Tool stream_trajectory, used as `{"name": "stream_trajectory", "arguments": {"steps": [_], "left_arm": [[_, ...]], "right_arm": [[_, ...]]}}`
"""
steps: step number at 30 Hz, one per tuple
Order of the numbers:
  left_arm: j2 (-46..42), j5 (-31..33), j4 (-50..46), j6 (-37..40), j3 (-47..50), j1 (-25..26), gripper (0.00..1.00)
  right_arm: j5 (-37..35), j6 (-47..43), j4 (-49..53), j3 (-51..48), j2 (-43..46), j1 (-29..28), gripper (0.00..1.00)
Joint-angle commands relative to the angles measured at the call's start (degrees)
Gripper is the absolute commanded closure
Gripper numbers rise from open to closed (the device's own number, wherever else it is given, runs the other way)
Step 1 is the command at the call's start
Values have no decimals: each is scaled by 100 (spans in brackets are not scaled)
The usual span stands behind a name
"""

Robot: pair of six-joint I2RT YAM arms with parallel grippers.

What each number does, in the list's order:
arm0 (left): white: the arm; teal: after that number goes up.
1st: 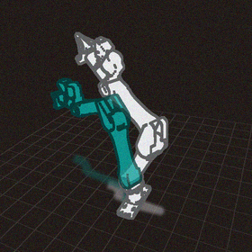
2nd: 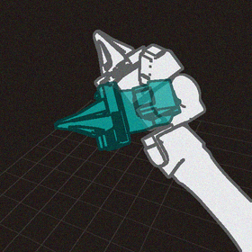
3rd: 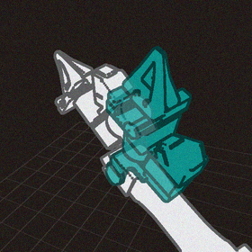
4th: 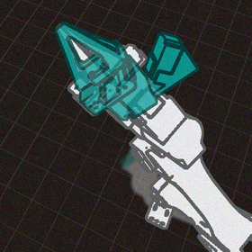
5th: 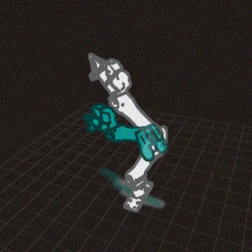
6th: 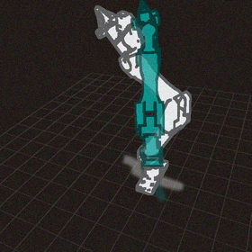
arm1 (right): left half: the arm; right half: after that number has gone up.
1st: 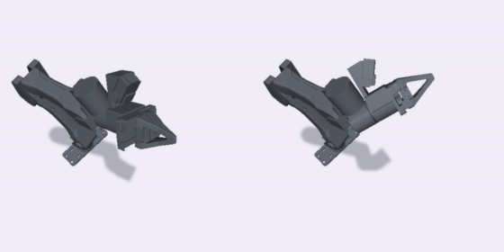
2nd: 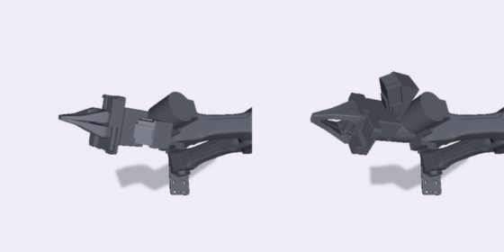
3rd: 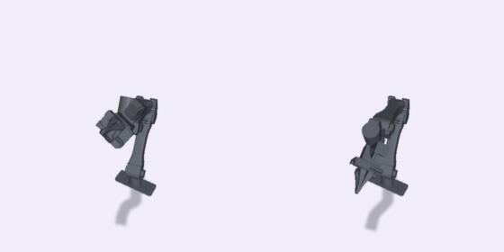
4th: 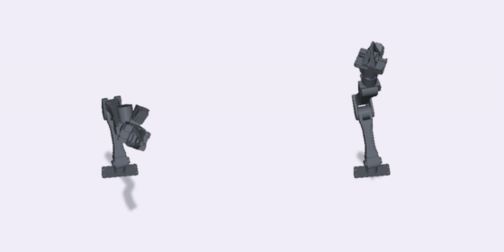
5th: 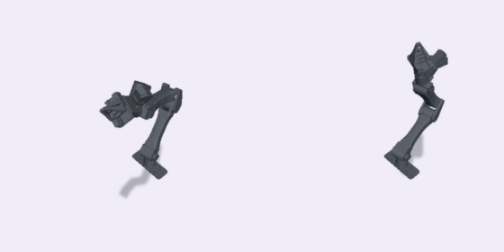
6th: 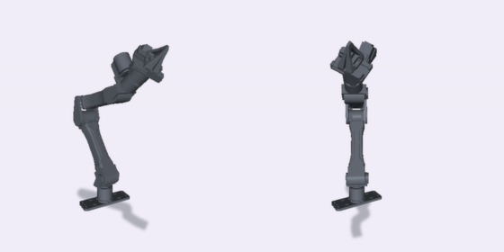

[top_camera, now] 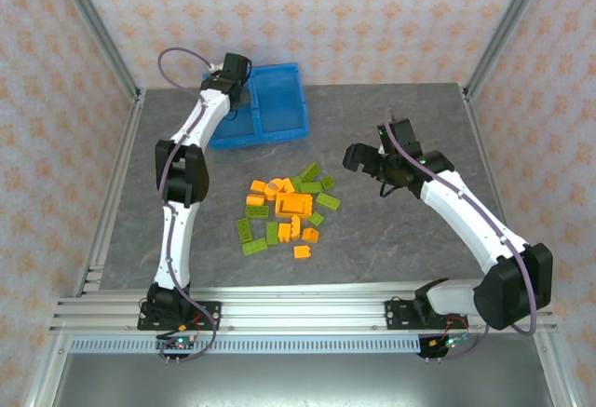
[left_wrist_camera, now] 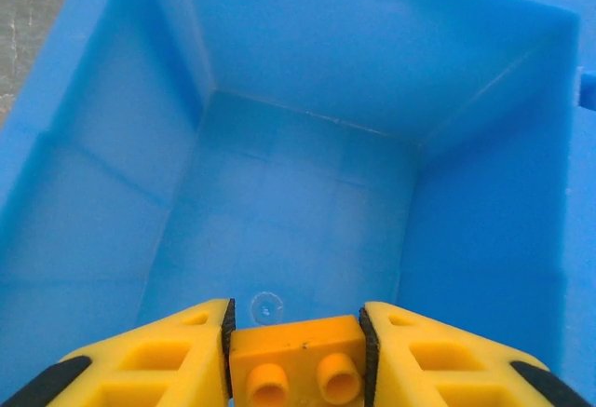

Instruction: Sort the legos into containers by color

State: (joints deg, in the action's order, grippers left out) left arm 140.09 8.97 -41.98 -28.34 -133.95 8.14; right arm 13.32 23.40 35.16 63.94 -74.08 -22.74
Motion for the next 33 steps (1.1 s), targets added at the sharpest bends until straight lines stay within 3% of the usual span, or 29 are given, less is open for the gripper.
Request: {"name": "stream_trajectory", "arguments": {"steps": [1, 4, 10, 17, 22, 25, 29, 33], "left_arm": [[-255, 69, -240, 101, -211, -6, 58], [-557, 21, -134, 83, -17, -11, 50], [-1642, -192, 165, -116, 881, -3, 46], [-4094, -989, 1284, -629, 3867, 173, 44], [-5286, -899, 1182, -424, 5536, 899, 44], [-5839, -628, 1360, 98, 6551, 1642, 43], [-6009, -461, 1139, 252, 7399, 2367, 34], [-5880, -326, 1078, 119, 7999, 2517, 25]], "right_arm": [[-47, 94, 84, -34, 97, -31, 1], [0, 123, 97, 29, 73, -31, 1], [-9, 174, 36, 65, 51, -39, 1], [30, 194, -134, 91, -181, -44, 1], [103, 191, -311, 171, -457, -55, 1], [133, 180, -399, 253, -632, -55, 1], [162, 130, -508, 380, -859, -55, 1], [200, 96, -504, 534, -1069, -55, 1]]}}
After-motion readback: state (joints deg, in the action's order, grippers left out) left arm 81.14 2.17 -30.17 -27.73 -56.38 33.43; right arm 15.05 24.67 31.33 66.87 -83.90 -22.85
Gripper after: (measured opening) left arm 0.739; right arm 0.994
